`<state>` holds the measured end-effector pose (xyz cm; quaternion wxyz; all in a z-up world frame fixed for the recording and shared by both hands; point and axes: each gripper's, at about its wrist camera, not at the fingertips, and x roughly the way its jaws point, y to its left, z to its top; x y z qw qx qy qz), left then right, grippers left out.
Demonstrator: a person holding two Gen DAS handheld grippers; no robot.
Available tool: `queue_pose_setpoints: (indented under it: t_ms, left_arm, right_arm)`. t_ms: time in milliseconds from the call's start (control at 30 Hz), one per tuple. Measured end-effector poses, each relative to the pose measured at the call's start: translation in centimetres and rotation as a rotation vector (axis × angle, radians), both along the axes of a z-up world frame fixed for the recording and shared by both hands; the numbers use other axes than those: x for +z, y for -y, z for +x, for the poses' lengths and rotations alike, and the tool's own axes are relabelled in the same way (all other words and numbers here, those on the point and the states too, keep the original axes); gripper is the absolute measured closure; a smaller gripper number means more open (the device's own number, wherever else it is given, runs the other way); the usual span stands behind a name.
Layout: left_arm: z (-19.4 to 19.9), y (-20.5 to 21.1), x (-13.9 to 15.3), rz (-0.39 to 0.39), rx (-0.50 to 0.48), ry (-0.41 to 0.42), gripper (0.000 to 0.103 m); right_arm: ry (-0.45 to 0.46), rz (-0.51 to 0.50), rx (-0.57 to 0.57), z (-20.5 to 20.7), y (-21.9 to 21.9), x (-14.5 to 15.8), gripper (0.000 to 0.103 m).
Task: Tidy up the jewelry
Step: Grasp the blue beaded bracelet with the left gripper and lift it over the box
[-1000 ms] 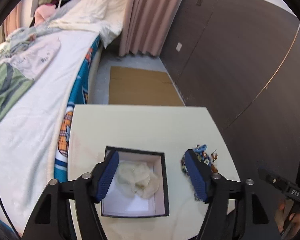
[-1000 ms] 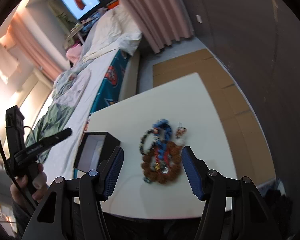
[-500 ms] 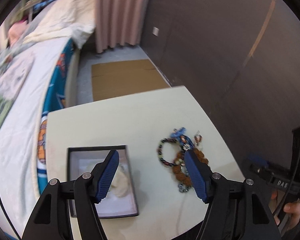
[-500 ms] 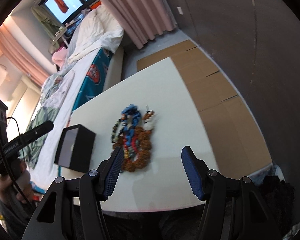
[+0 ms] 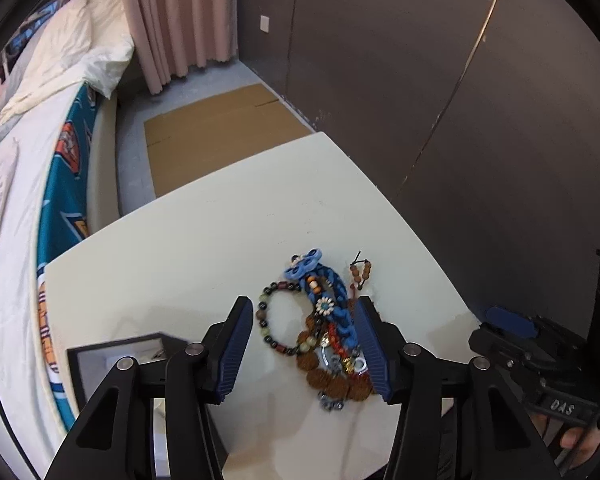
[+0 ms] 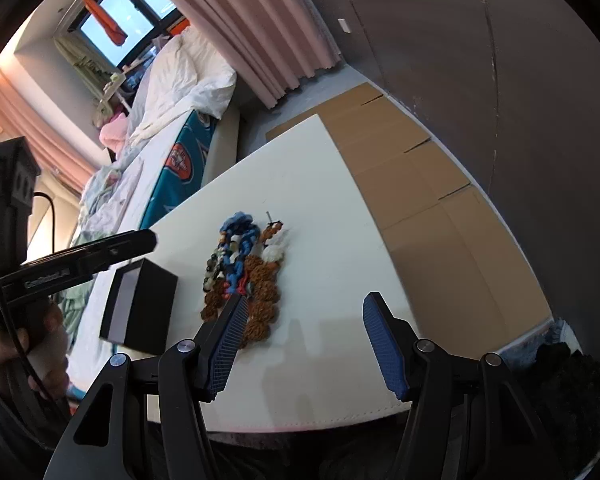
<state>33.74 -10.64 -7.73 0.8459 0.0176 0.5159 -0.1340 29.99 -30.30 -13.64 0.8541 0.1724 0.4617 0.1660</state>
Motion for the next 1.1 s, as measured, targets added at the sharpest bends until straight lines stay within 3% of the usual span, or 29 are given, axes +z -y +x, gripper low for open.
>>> queue_pose_setpoints:
  t_ms: [400,533,867,967,1100]
  left_arm:
    - [4.1,2.3,-5.1,0.016,0.039,-0.152,0.061]
    - [4.4,2.0,-6.4,-0.013,0.049,-0.193,0.092]
    - [2.4,-0.1,-1.8,-0.084,0.076,-0.067,0.094]
    - [1.7,-0.8,-0.5,-0.103,0.084,-0.044,0.094]
    - [0.8,-1.8,0.8,-0.111,0.096,-0.015,0.094]
  right_arm:
    - [-0.041,0.018,0.031,1.1,0.7,-1.0,0.042]
    - [-0.066,0.022,0.059,1.2,0.2,-1.4,0.042]
    - [-0.098,0.034,0.156,2.0,-3.4,-2.1,0.043]
    - [-0.102,0.037,0.181,2.5,-4.4,-2.3,0.049]
    - [-0.125,0.029,0.192,3.4,-5.3,-2.9,0.065]
